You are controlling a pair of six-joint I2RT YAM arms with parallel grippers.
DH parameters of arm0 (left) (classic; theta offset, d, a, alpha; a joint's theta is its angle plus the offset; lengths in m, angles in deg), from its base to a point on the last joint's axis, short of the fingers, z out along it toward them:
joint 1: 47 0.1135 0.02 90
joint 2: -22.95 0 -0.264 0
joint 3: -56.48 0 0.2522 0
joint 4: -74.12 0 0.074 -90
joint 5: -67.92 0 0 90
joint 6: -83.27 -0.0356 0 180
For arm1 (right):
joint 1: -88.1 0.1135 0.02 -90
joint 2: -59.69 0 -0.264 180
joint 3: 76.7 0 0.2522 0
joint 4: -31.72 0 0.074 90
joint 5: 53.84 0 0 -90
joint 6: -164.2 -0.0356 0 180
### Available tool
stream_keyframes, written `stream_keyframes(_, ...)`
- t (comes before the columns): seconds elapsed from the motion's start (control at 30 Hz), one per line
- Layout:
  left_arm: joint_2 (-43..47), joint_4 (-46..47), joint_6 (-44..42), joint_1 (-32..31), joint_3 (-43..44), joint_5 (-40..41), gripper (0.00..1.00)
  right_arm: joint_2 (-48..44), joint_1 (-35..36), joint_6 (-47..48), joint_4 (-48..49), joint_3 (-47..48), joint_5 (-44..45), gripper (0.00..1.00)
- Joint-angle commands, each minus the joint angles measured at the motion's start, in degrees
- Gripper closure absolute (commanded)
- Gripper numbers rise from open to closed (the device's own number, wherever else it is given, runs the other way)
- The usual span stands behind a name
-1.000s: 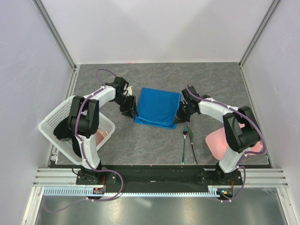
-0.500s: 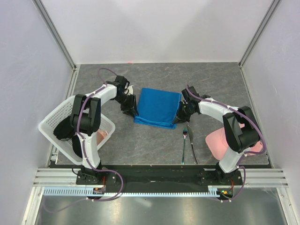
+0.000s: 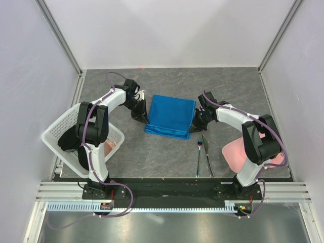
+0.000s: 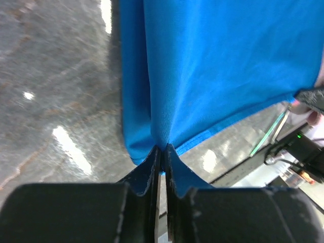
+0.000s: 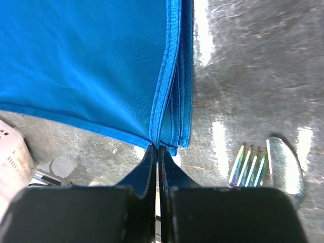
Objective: Fold the napkin into a case and place the utensils inside
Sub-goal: Smooth out the square-folded napkin at the center of the board.
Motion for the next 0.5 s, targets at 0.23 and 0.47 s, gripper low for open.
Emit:
stream_keyframes(0.23, 5.2, -3.2, 0.7, -0.1, -2.1, -3.1, 0.91, -4.2, -0.8, 1.7, -2.7, 0.5, -1.3, 1.0)
stream_keyframes(0.47, 6.1, -2.8, 1.4, -0.3, -5.1, -4.7, 0.91, -4.4, -0.9, 2.1, -3.5, -0.9, -0.9, 1.0)
